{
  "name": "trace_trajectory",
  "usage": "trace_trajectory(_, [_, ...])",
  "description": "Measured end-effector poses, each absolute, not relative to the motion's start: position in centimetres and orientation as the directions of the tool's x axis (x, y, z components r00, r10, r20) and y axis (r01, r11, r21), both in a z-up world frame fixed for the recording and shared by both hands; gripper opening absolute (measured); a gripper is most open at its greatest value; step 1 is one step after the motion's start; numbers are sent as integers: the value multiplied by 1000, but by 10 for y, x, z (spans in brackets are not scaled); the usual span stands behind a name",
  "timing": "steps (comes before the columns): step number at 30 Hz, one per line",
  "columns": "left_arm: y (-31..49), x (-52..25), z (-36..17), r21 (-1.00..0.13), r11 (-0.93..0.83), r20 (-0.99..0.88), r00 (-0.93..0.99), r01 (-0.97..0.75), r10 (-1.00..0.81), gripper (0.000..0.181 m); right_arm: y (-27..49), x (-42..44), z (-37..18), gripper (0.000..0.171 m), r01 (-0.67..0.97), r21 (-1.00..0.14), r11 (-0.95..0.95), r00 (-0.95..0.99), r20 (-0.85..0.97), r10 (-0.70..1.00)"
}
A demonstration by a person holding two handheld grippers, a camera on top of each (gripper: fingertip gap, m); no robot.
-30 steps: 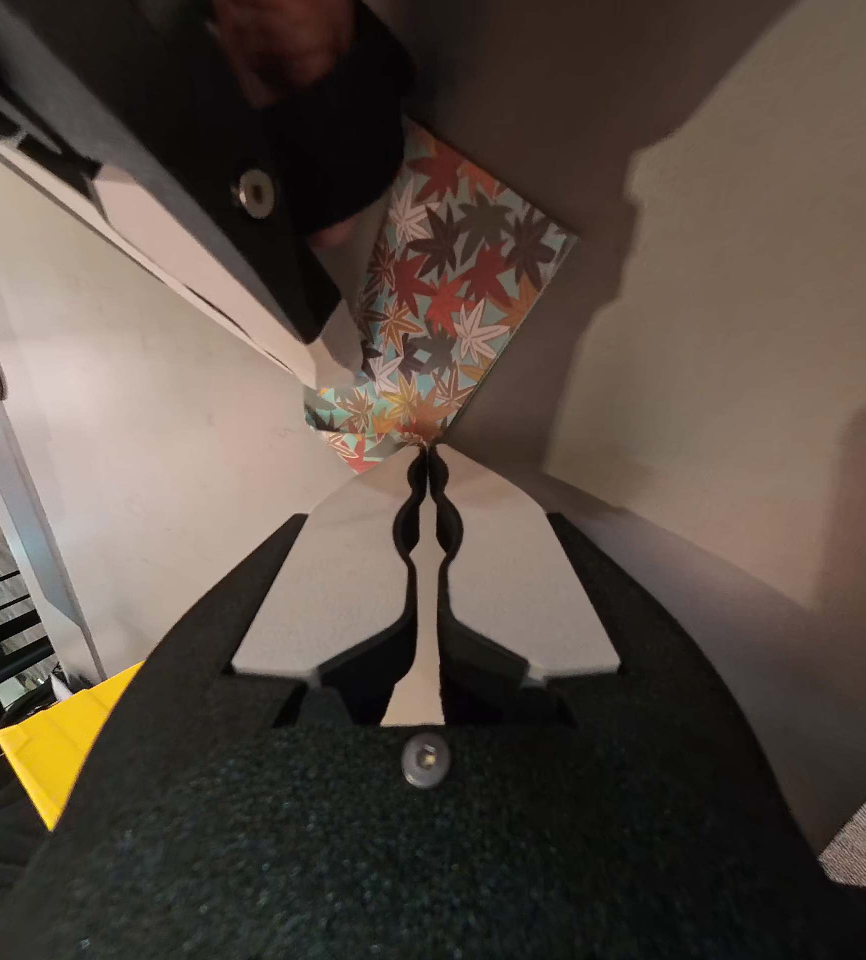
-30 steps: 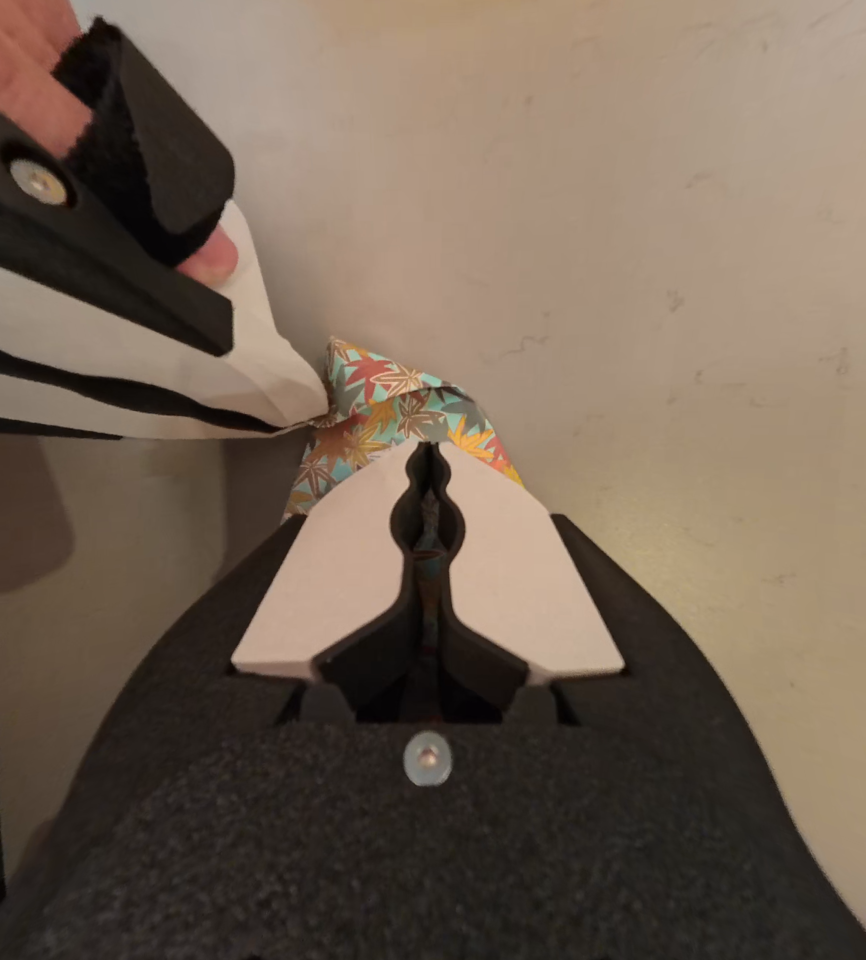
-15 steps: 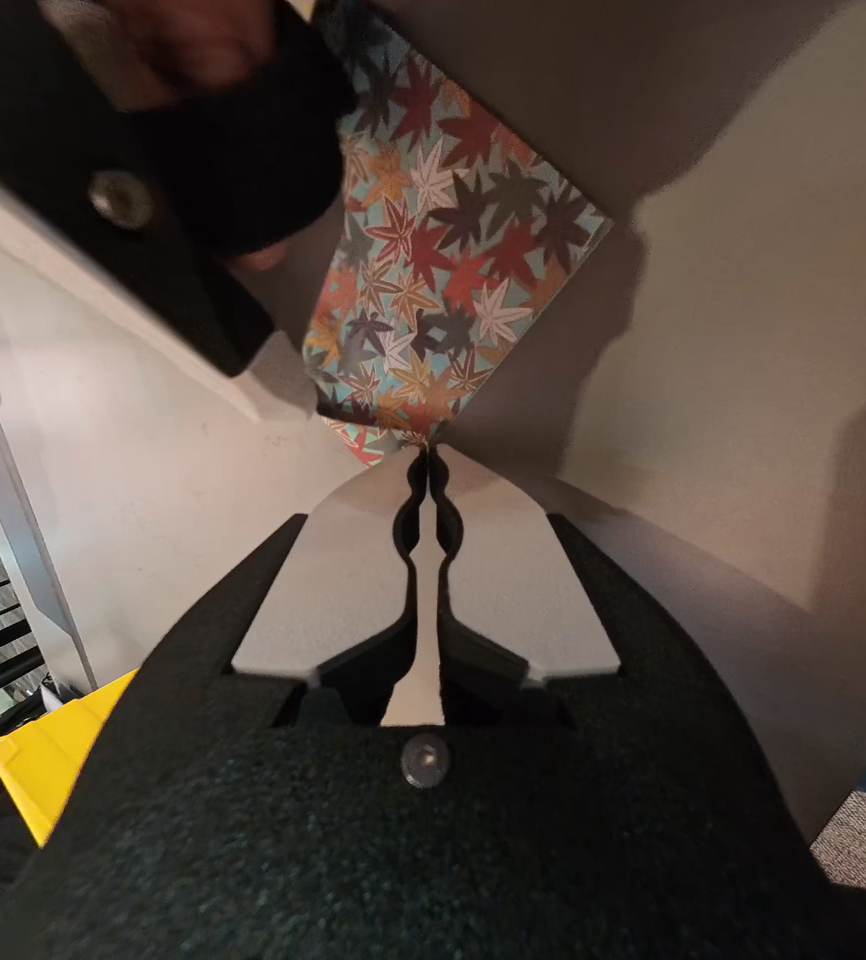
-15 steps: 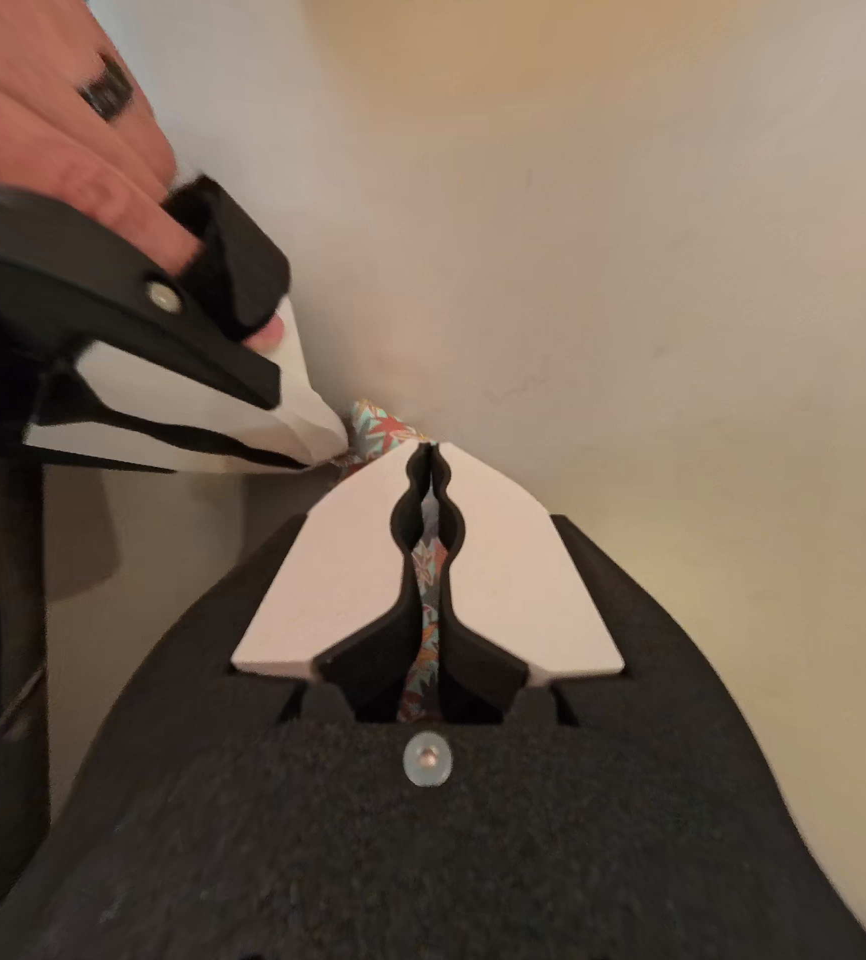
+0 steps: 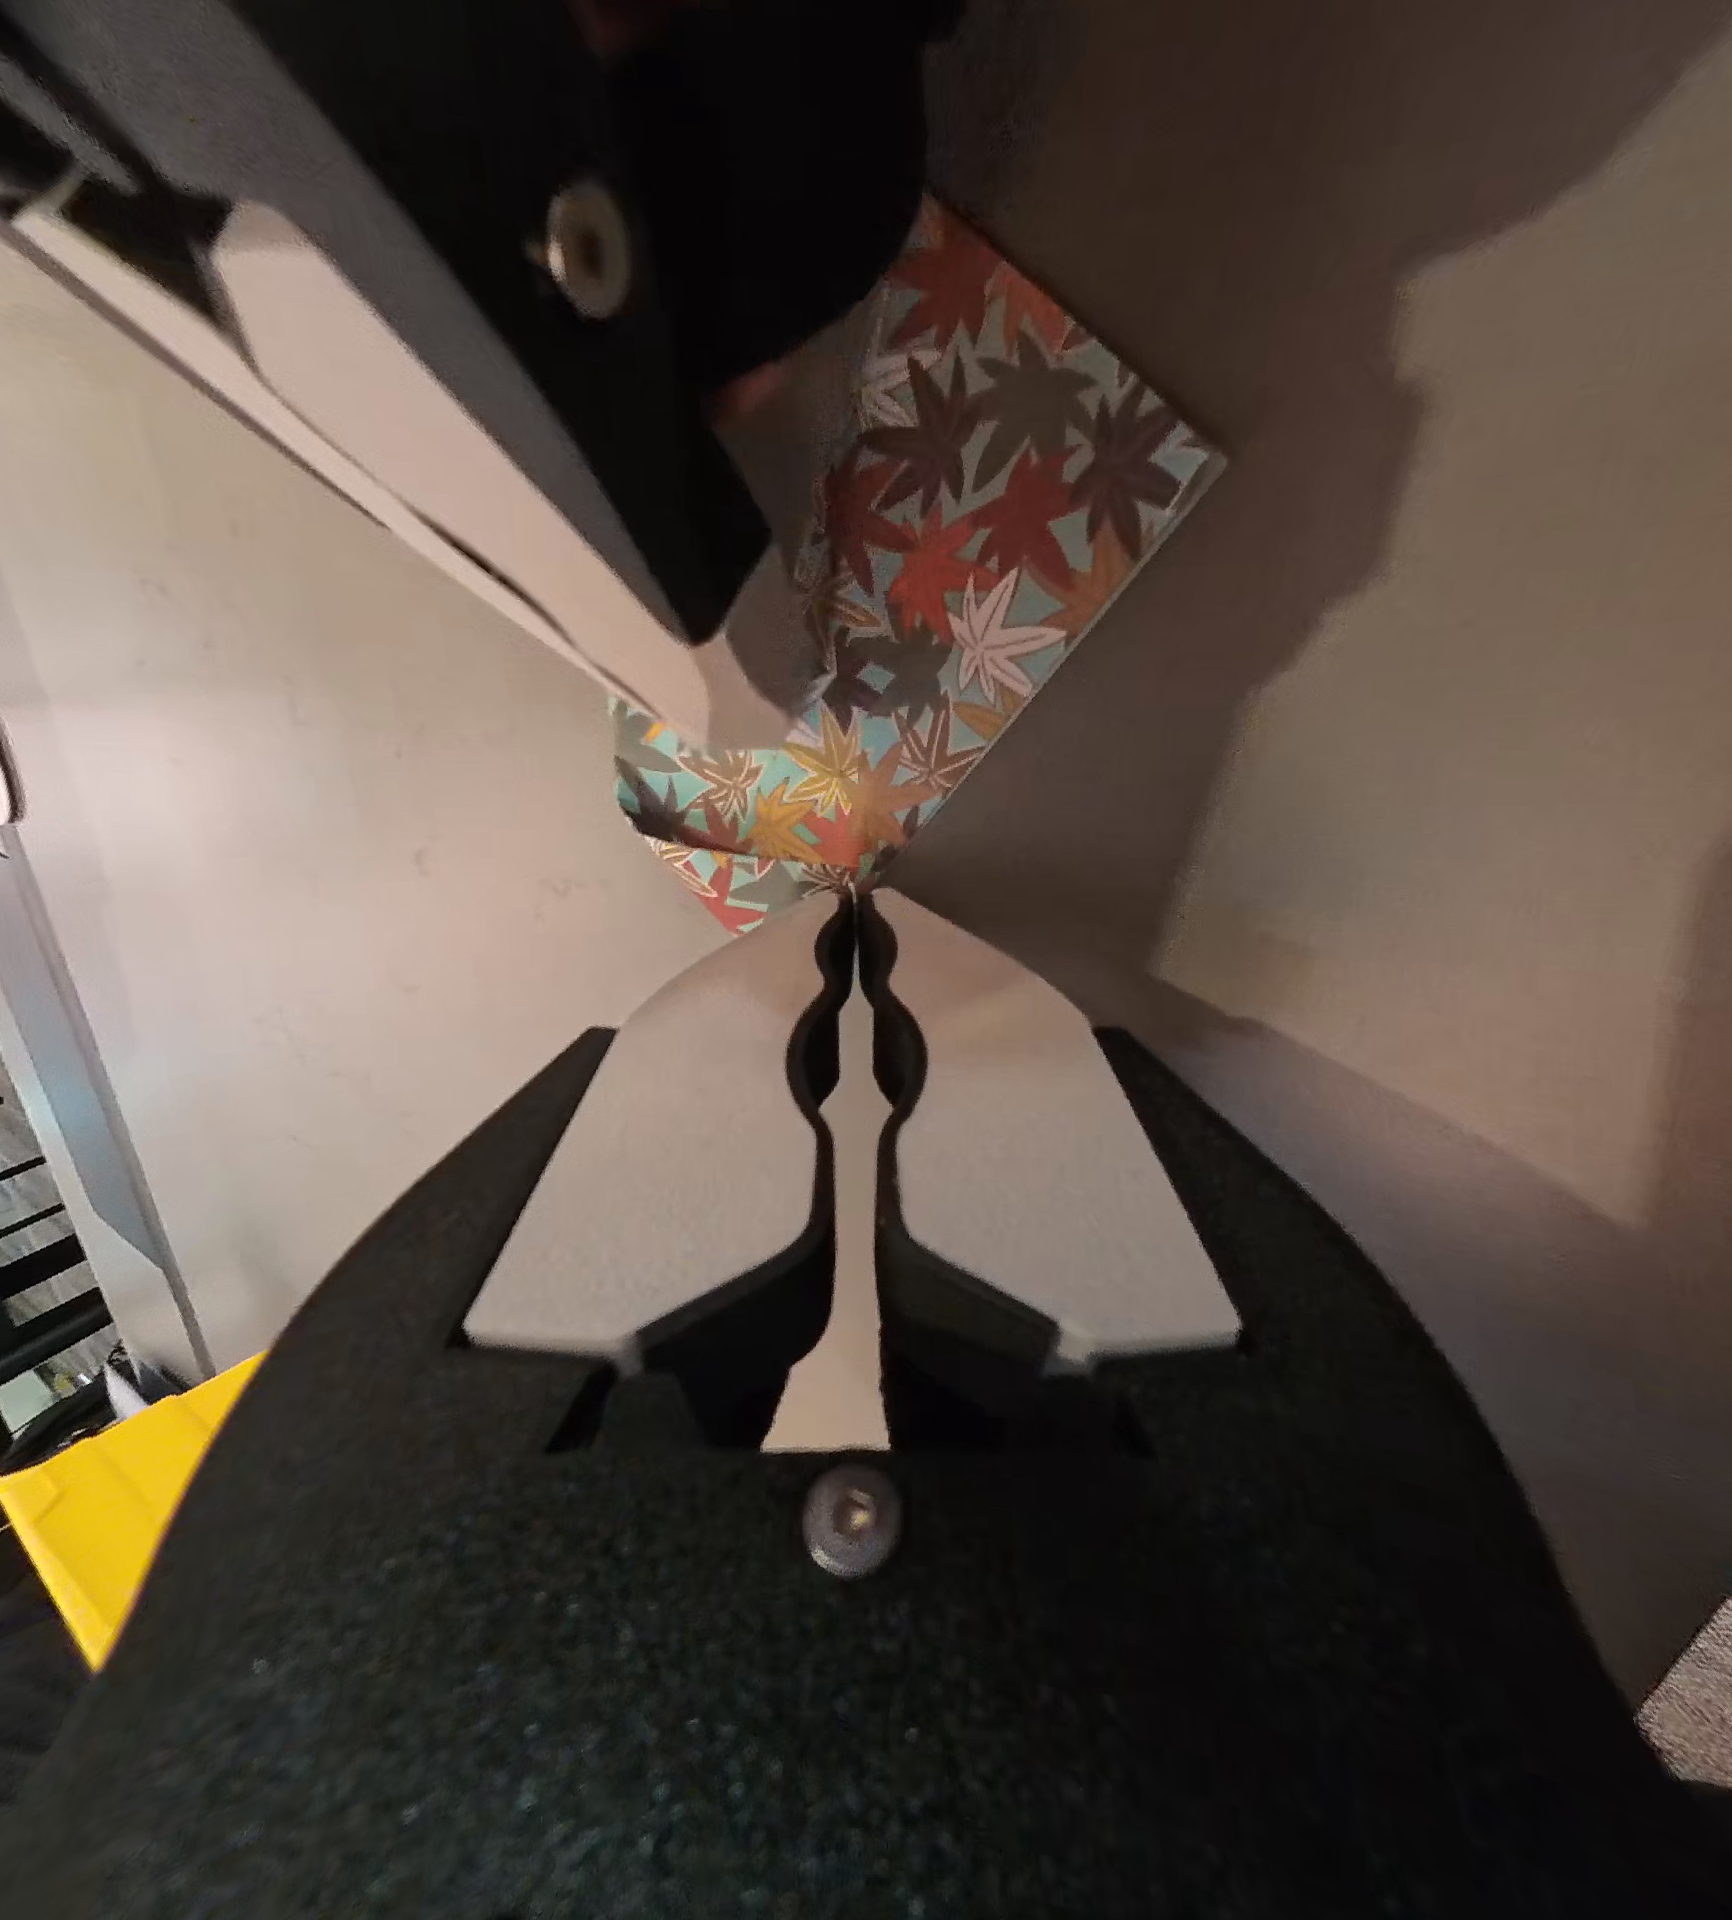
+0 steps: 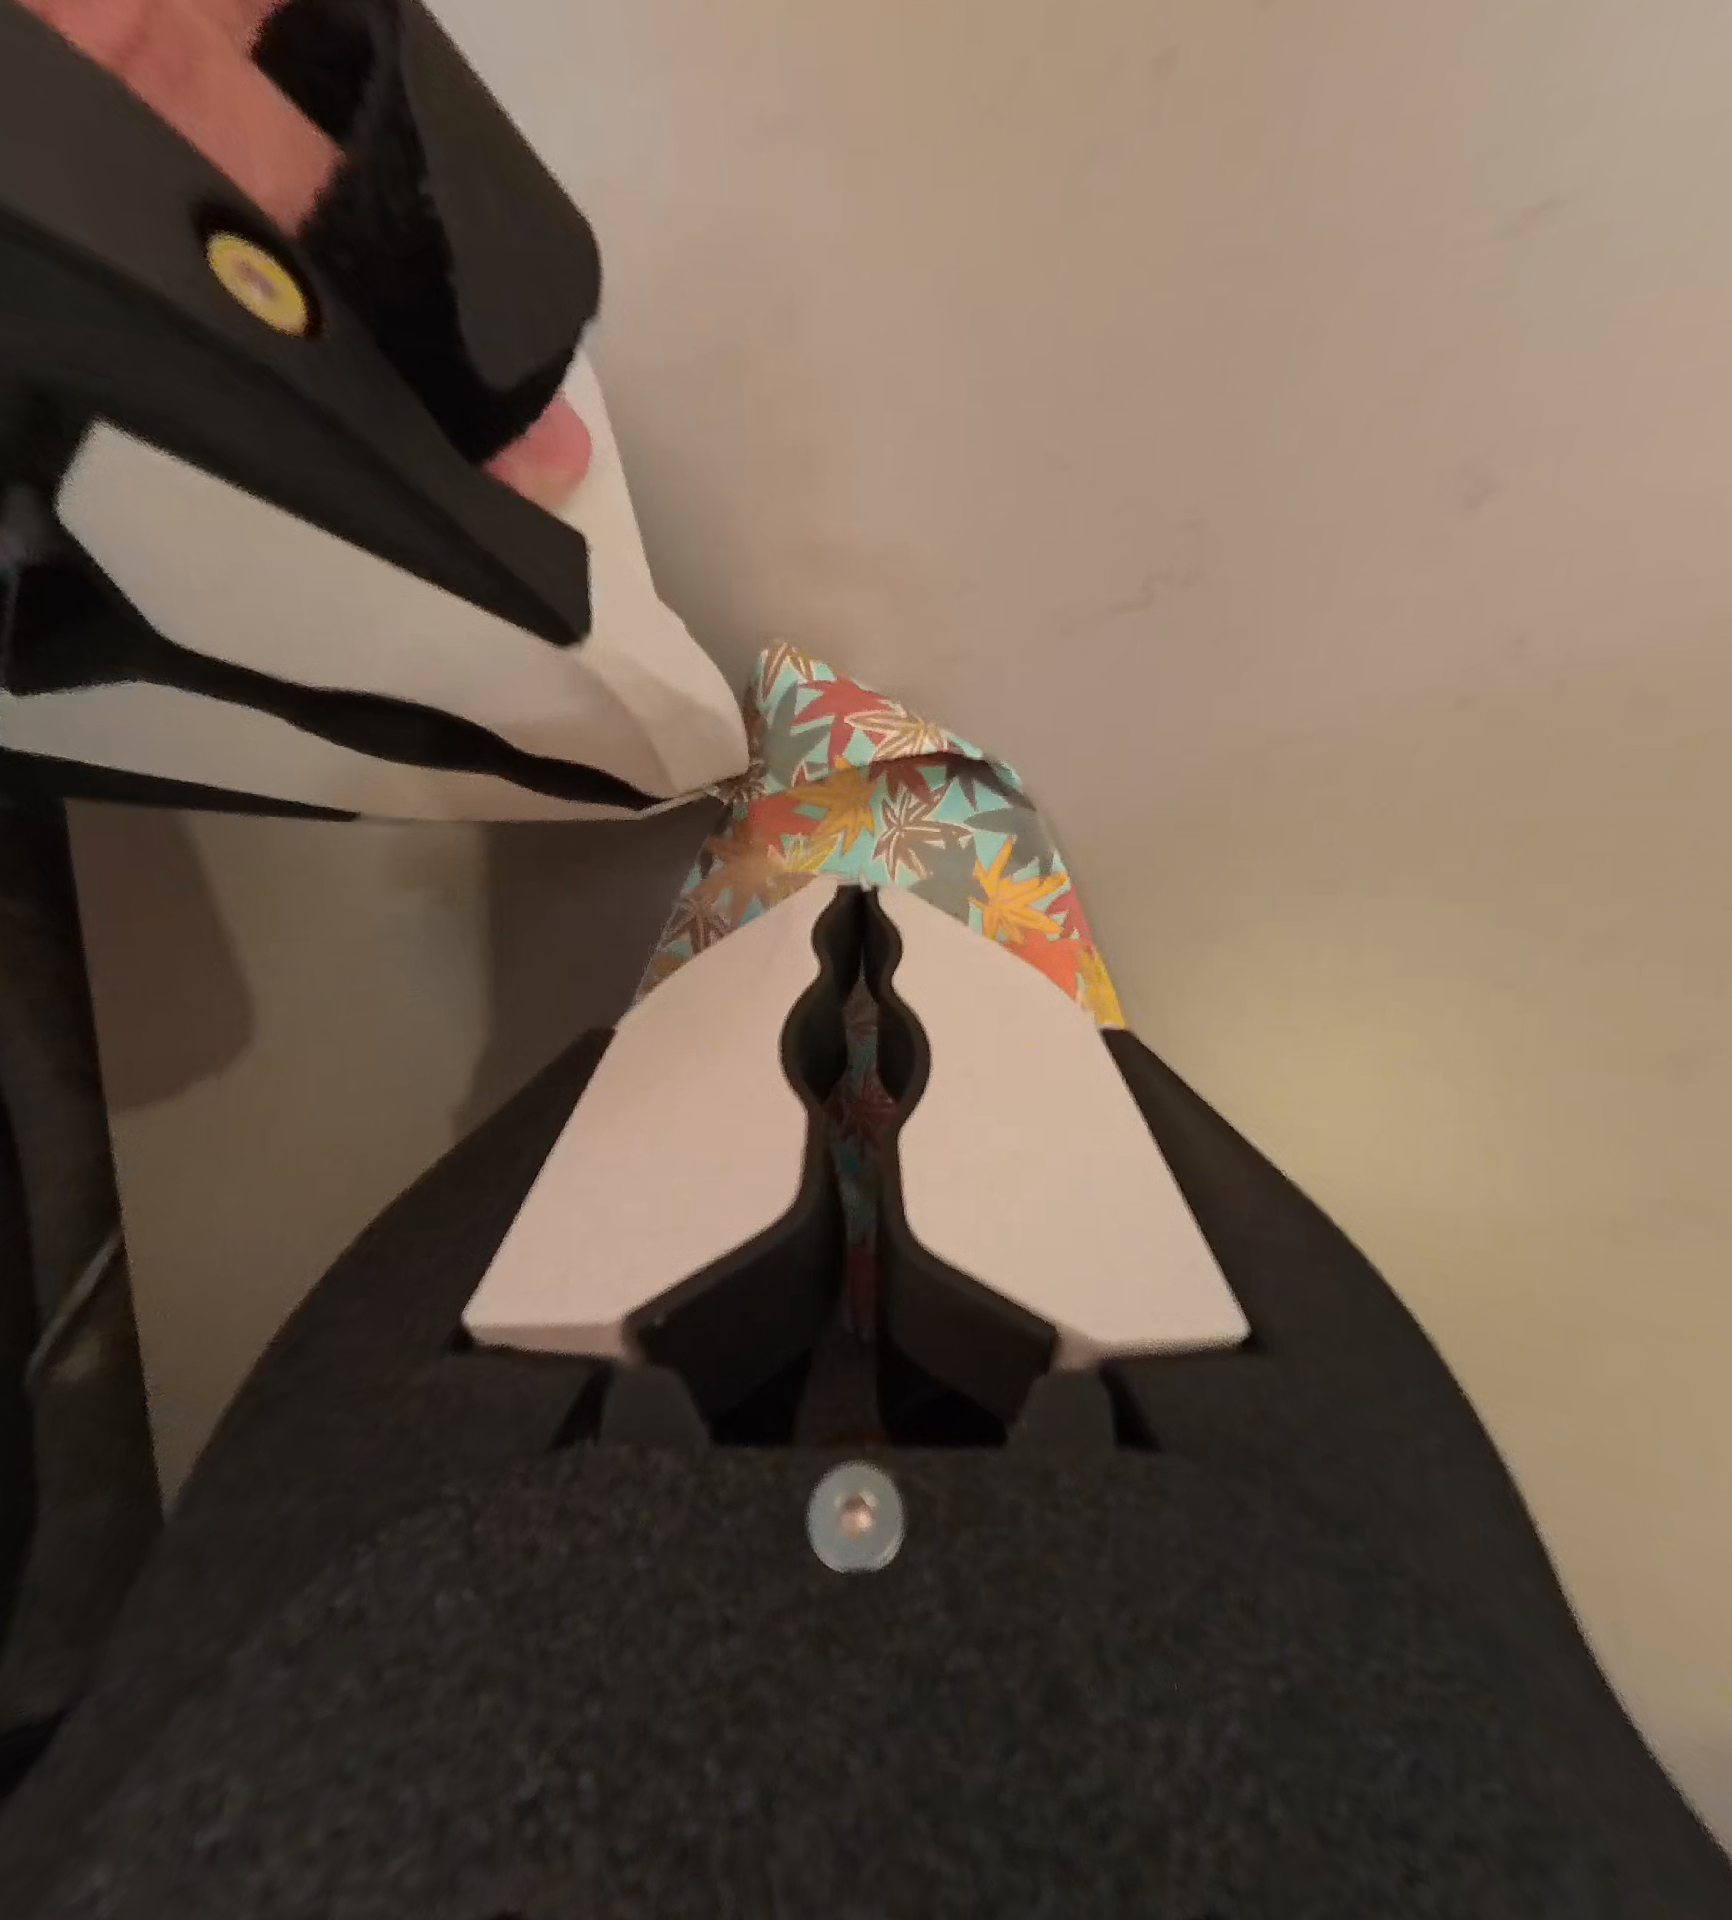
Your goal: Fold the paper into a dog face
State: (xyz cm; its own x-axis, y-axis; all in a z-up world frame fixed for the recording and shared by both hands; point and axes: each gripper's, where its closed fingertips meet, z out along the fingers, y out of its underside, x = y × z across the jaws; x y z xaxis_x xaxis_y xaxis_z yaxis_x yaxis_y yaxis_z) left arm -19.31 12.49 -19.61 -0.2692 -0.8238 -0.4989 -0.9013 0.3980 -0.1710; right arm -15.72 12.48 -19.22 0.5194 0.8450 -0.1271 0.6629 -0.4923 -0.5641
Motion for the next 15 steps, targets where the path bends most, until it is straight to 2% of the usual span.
trace_trajectory(5, [125, -193, -196, -171, 393, -497, -266, -903, -826, 0, 139, -172, -167, 0, 567, -673, -475, 539, -133, 832])
trace_trajectory(15, [126, -193, -196, -172, 391, -496, -263, -904, -827, 0, 142, -179, -192, 0, 556, -635, -536, 601, -138, 787])
